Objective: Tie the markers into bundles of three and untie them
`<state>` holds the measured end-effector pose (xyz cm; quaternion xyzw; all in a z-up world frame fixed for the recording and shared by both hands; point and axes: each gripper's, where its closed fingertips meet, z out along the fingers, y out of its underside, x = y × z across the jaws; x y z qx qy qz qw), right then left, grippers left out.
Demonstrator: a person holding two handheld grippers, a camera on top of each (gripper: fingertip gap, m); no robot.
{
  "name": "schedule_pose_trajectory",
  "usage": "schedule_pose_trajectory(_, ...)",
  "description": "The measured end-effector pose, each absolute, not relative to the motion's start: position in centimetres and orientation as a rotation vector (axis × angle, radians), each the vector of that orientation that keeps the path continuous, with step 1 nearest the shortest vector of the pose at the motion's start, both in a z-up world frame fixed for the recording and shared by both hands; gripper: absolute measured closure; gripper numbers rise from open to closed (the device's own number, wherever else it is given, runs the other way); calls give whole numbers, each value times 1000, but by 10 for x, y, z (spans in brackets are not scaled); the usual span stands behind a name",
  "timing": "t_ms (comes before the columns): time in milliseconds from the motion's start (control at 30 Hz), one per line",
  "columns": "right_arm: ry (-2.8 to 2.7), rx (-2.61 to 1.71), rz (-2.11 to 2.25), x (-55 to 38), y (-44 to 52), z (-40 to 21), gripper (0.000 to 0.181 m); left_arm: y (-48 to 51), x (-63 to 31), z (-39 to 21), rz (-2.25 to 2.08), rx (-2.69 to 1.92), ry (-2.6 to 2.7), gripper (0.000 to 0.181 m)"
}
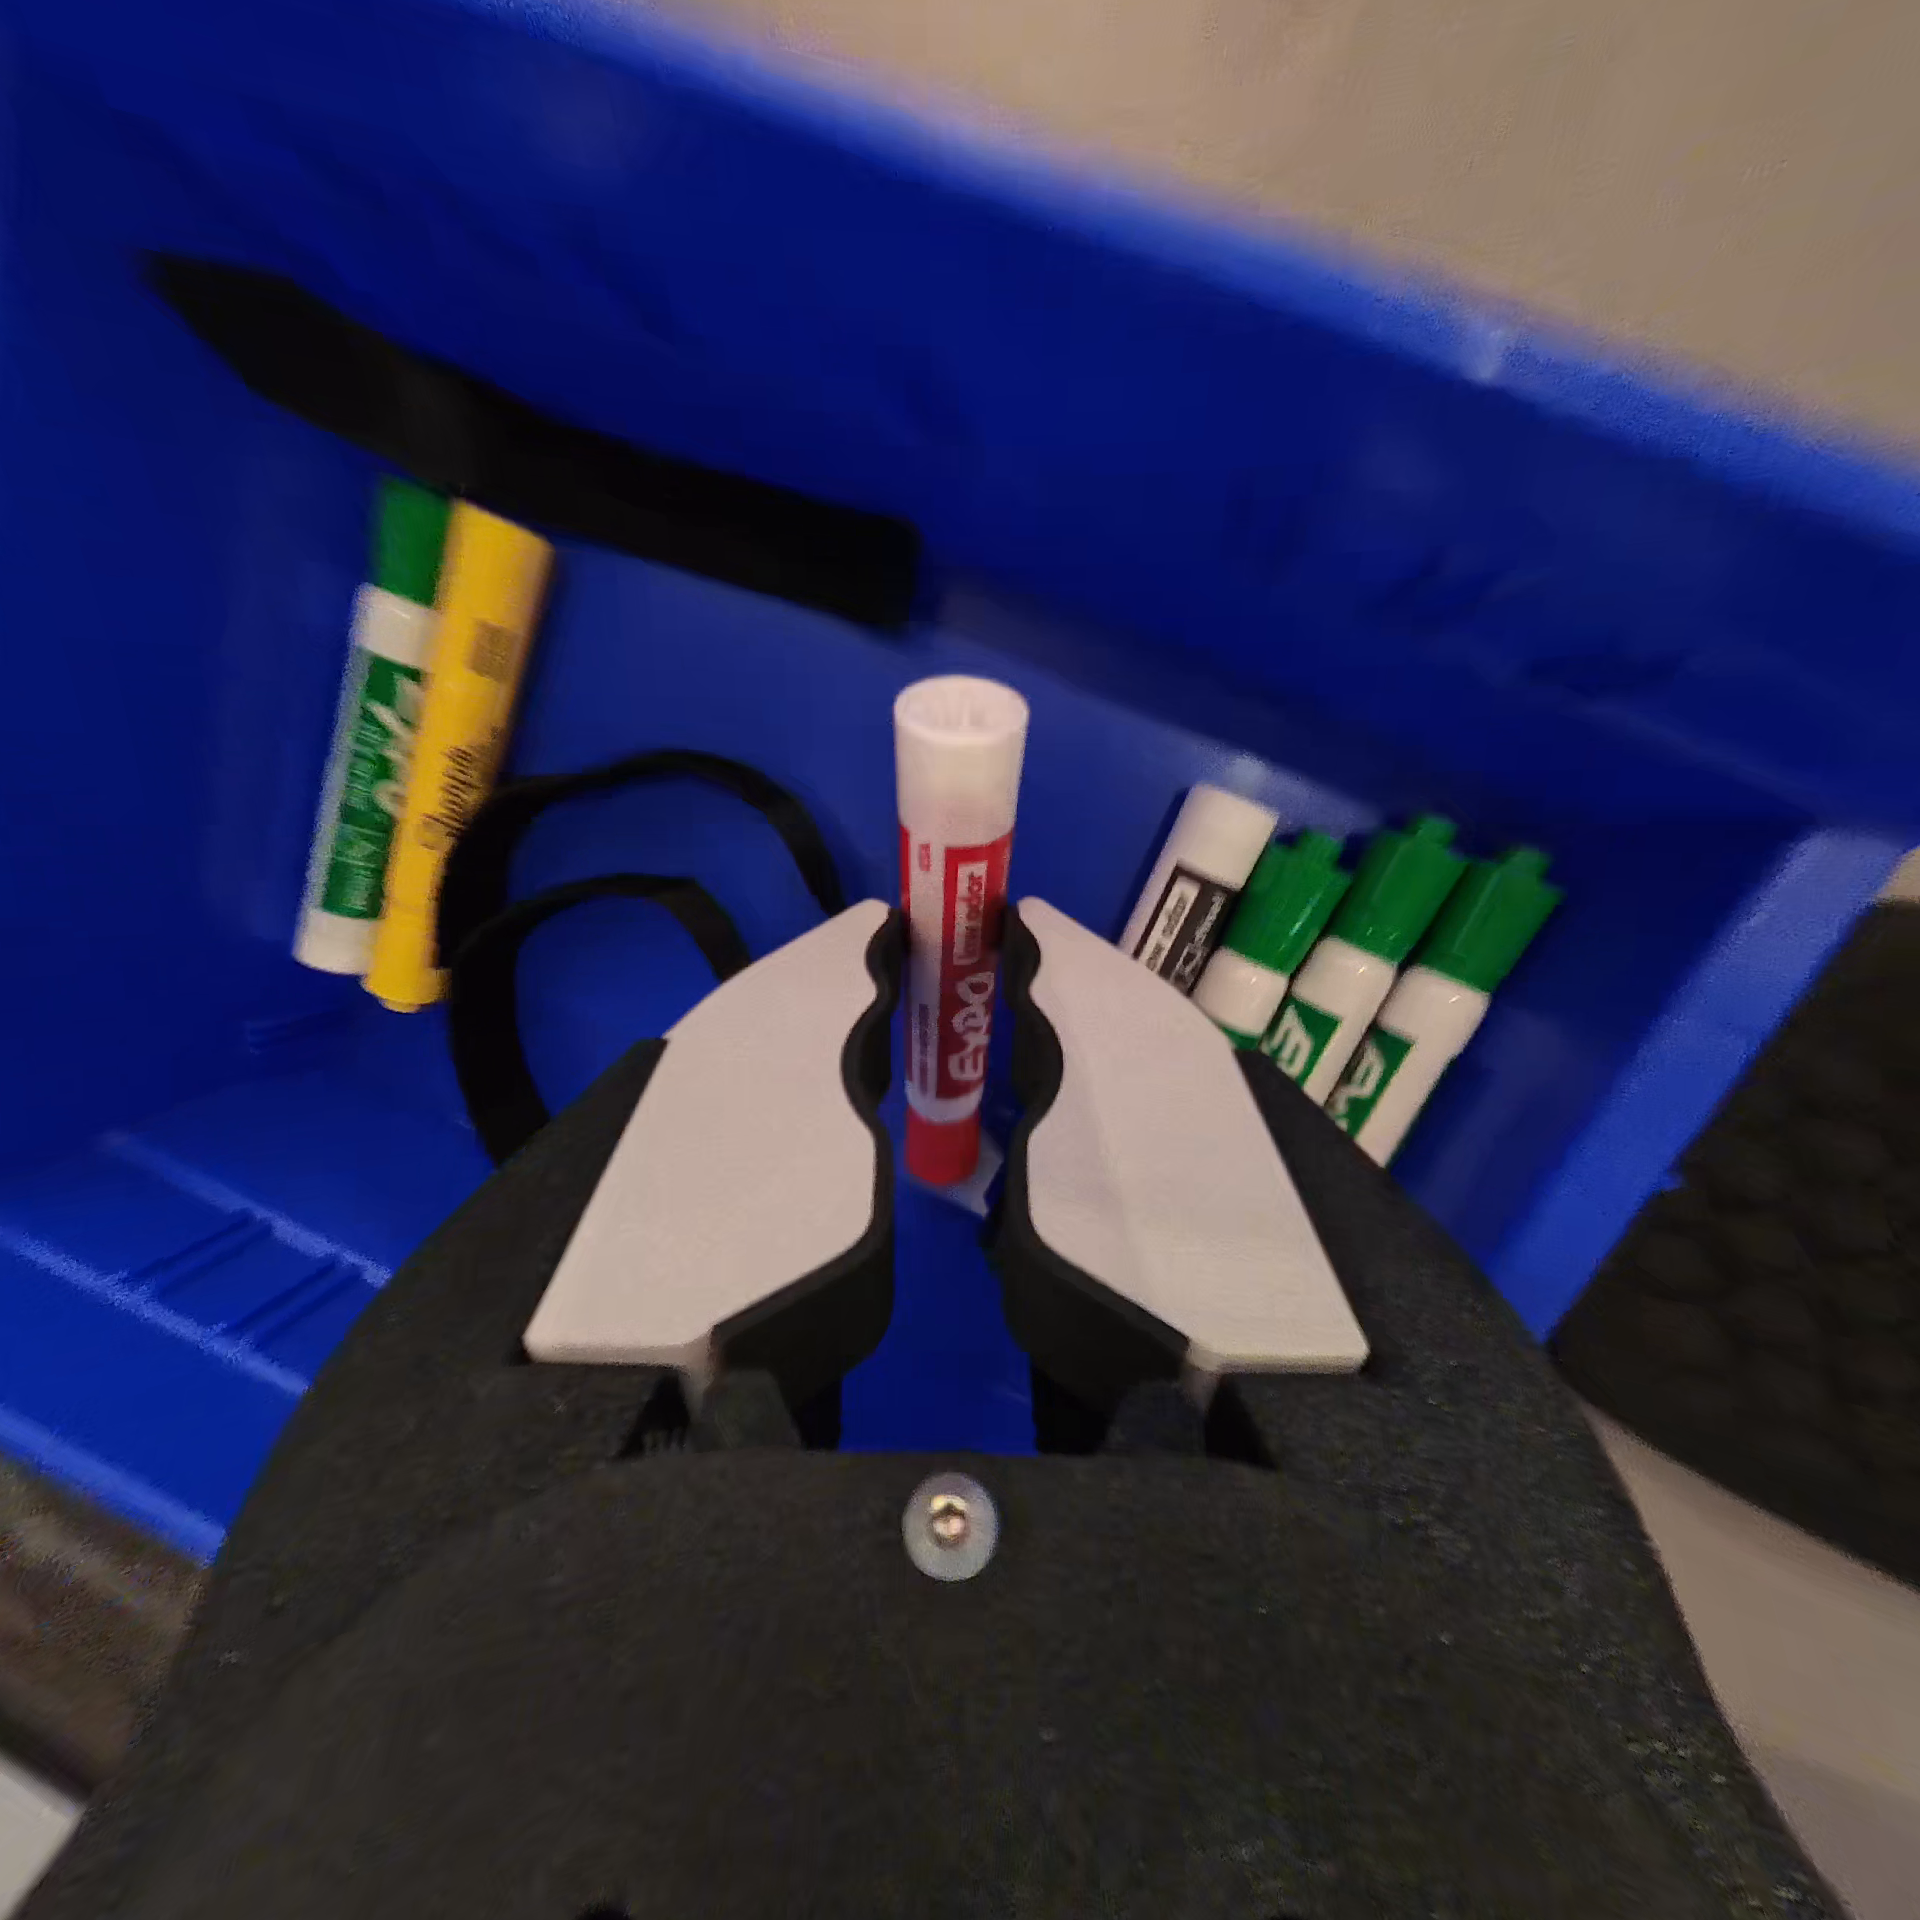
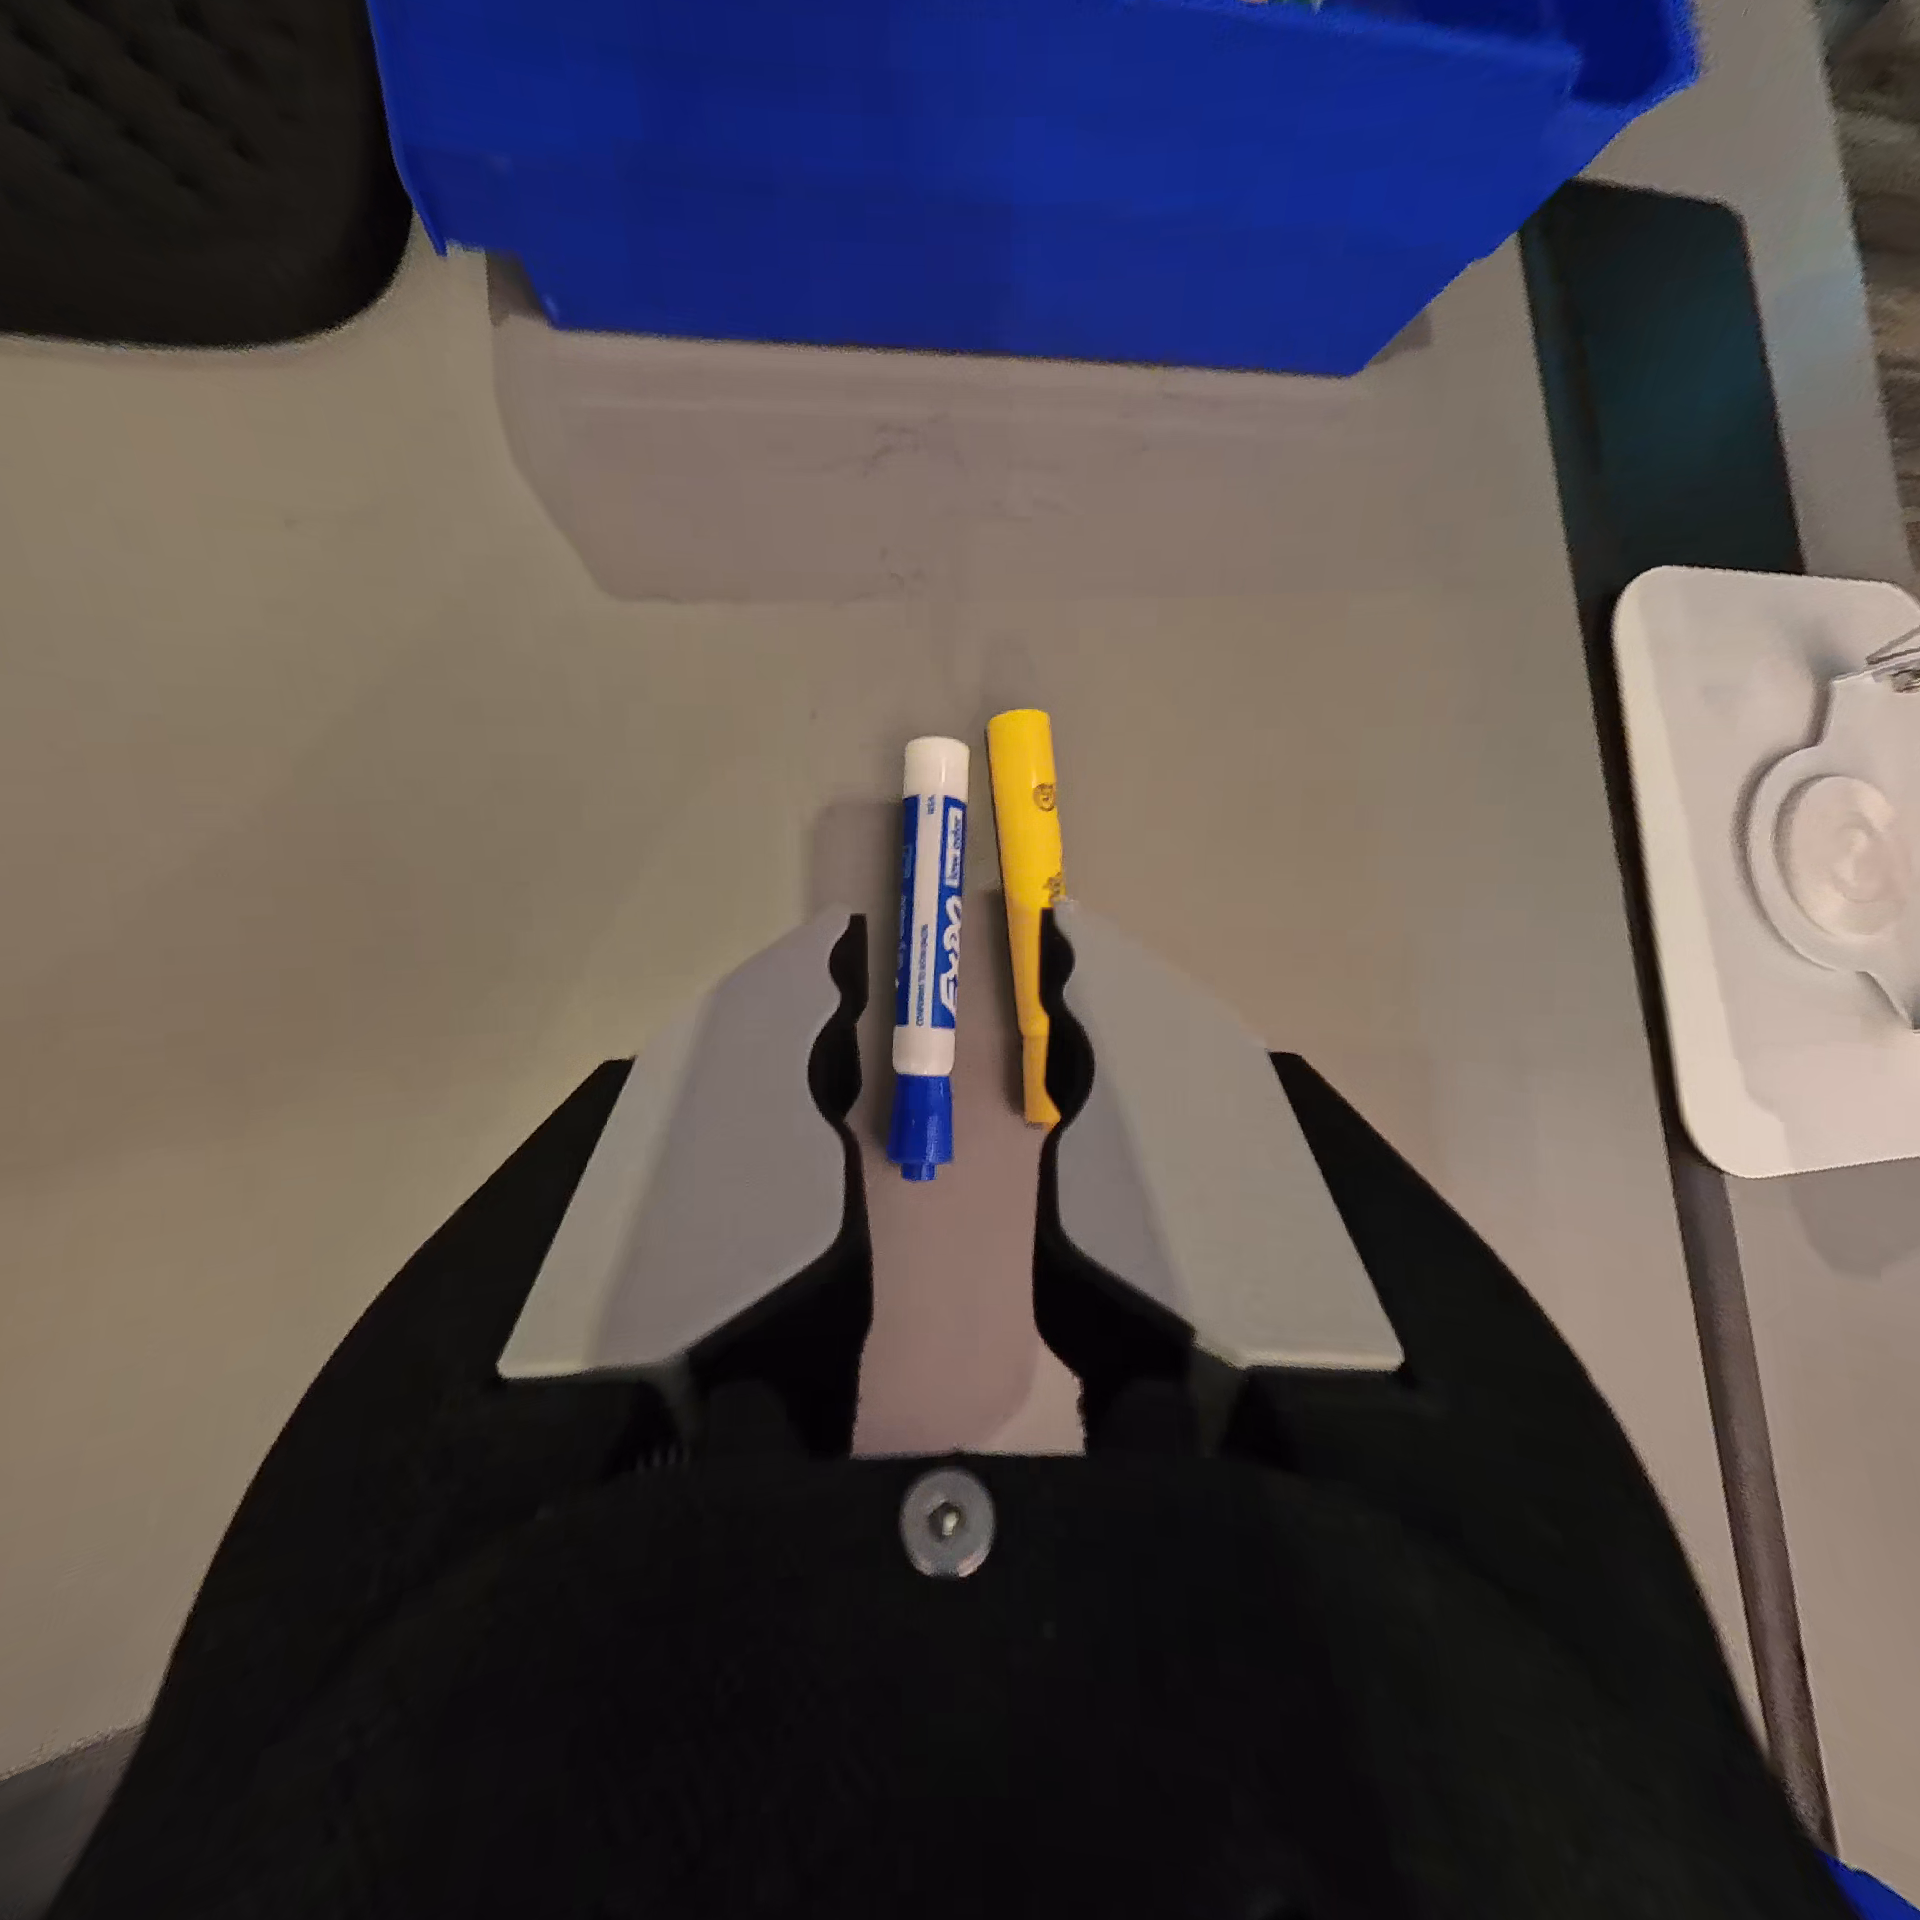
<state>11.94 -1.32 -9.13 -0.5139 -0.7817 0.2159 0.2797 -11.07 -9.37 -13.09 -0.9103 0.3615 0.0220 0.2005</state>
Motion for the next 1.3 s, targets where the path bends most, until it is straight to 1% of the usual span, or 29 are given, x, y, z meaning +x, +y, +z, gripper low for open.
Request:
schedule_pose_trajectory(33, -2071, -1371, 599, 118, -12, -87, 148, -88, -106, -115, 47, -2500, 952, 163)
schedule_pose_trajectory(167, -1908, -1296, 776, 100, -22, -55, 145, -71, -65, -36, -85, -2280, 766, 163)
schedule_pose_trajectory(267, -1744, -1185, 993, 81, -47, -17, 135, -66, -20, 15, -171, -2122, 757, 163)
schedule_pose_trajectory(367, -1556, -1118, 1166, 73, -67, 20, 125, -69, 41, 50, -339, -2001, 788, 163)
schedule_pose_trajectory(433, -1485, -1110, 1227, 73, -72, 33, 118, -71, 76, 62, -408, -1926, 839, 164)
schedule_pose_trajectory(500, -1492, -1081, 1267, 76, -78, 38, 133, -65, 97, 68, -393, -1878, 851, 164)
schedule_pose_trajectory(533, -1513, -1059, 1272, 80, -80, 39, 152, -63, 105, 69, -399, -1862, 861, 163)
schedule_pose_trajectory(567, -1539, -1052, 1263, 84, -79, 38, 155, -66, 115, 67, -467, -1861, 886, 164)
schedule_pose_trajectory(600, -1562, -1078, 1248, 87, -74, 35, 158, -65, 119, 66, -495, -1869, 874, 162)
schedule_pose_trajectory(633, -1601, -1138, 1232, 91, -68, 28, 160, -60, 117, 67, -478, -1860, 836, 155)
schedule_pose_trajectory(667, -1670, -1220, 1211, 96, -62, 16, 163, -57, 113, 69, -455, -1848, 803, 144)
schedule_pose_trajectory(700, -1742, -1309, 1166, 101, -56, 1, 163, -54, 105, 69, -419, -1848, 767, 136)
schedule_pose_trajectory(767, -1926, -1488, 995, 116, -44, -41, 163, -52, 86, 73, -365, -1840, 689, 129)
schedule_pose_trajectory(867, -2203, -1611, 649, 140, -35, -100, 163, -60, 68, 71, -350, -1841, 619, 136)
schedule_pose_trajectory(1000, -2346, -1699, 353, 147, -32, -143, 163, -71, 66, 51, -354, -1879, 627, 138)
schedule_pose_trajectory(1133, -2425, -1682, 214, 147, -36, -161, 163, -77, 68, 29, -307, -1933, 677, 139)
schedule_pose_trajectory(1300, -2458, -1674, 210, 150, -37, -166, 163, -82, 69, 27, -310, -1925, 683, 139)
